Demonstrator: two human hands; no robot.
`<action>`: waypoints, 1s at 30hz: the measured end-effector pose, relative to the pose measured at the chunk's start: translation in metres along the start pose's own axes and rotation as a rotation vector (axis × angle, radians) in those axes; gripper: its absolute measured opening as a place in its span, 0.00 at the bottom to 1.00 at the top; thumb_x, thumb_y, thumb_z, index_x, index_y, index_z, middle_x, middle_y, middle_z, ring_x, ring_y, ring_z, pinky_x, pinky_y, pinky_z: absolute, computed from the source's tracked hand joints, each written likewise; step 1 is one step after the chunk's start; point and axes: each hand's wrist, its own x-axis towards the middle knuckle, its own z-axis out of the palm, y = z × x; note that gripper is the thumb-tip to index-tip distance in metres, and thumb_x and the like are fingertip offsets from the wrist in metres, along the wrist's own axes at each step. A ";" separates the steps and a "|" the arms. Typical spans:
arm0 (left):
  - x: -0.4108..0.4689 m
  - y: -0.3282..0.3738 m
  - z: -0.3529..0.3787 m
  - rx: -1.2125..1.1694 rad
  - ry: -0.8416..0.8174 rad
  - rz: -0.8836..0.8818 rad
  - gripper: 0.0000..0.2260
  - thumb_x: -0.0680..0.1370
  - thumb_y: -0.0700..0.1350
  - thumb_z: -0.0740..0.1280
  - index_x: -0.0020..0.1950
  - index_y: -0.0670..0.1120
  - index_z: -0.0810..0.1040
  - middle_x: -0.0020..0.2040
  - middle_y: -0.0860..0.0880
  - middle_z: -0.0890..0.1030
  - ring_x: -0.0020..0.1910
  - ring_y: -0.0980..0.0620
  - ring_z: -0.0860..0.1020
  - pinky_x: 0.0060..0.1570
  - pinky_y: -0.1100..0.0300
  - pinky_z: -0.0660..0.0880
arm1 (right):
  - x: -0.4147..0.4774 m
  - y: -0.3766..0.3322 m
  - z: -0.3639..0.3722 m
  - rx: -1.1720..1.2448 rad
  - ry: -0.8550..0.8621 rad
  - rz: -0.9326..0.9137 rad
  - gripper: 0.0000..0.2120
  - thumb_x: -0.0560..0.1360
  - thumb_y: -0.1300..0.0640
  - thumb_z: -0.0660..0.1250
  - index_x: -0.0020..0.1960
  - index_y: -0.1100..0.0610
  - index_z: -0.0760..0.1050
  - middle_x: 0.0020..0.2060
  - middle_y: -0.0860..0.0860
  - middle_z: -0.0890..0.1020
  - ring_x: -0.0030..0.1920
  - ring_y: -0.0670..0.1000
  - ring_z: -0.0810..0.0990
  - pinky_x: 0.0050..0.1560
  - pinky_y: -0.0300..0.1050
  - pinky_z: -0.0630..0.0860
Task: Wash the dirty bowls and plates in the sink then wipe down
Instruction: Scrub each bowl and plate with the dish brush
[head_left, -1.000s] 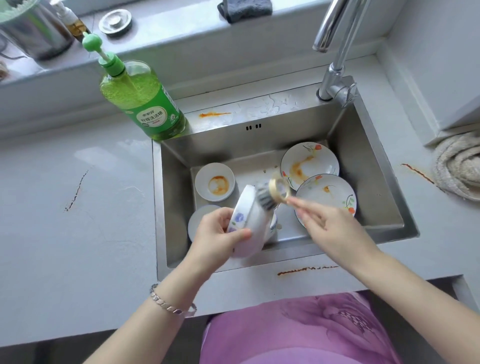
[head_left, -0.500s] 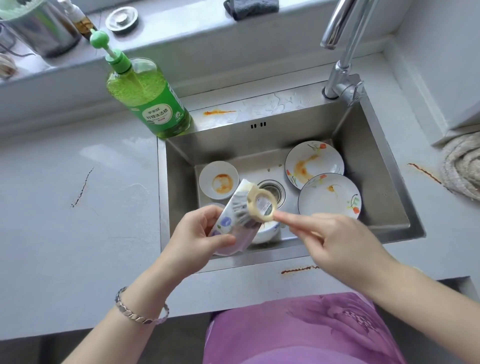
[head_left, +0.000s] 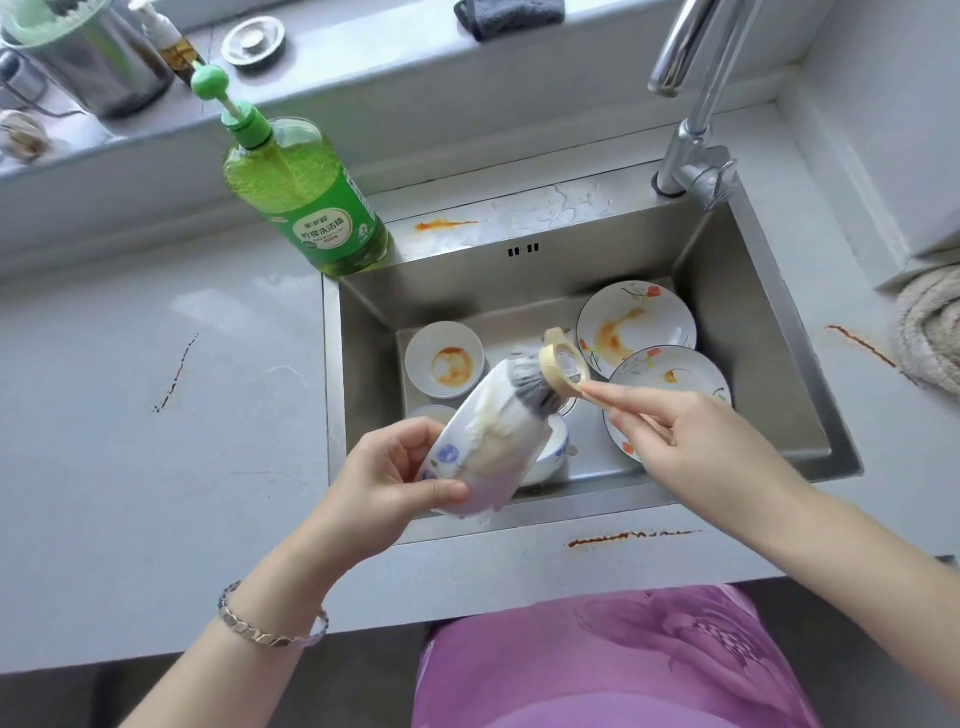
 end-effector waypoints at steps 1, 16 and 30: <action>0.000 0.000 0.000 -0.018 0.018 0.010 0.10 0.62 0.34 0.71 0.41 0.38 0.76 0.33 0.49 0.81 0.34 0.55 0.80 0.34 0.64 0.77 | -0.007 -0.008 0.002 0.044 -0.006 -0.044 0.17 0.78 0.53 0.60 0.56 0.29 0.71 0.38 0.53 0.84 0.36 0.48 0.80 0.40 0.45 0.75; 0.009 0.011 -0.006 -0.188 -0.220 0.060 0.14 0.57 0.49 0.82 0.38 0.49 0.81 0.36 0.49 0.83 0.37 0.53 0.82 0.40 0.62 0.79 | 0.027 0.015 0.014 0.724 -0.264 0.077 0.38 0.54 0.70 0.75 0.60 0.51 0.71 0.46 0.44 0.83 0.48 0.41 0.82 0.42 0.32 0.76; 0.026 0.029 0.007 0.235 -0.154 -0.156 0.27 0.58 0.54 0.76 0.48 0.36 0.79 0.44 0.37 0.82 0.43 0.44 0.80 0.47 0.47 0.76 | 0.012 -0.008 0.006 0.046 -0.042 -0.139 0.40 0.59 0.53 0.79 0.65 0.37 0.65 0.56 0.36 0.74 0.49 0.32 0.72 0.50 0.37 0.72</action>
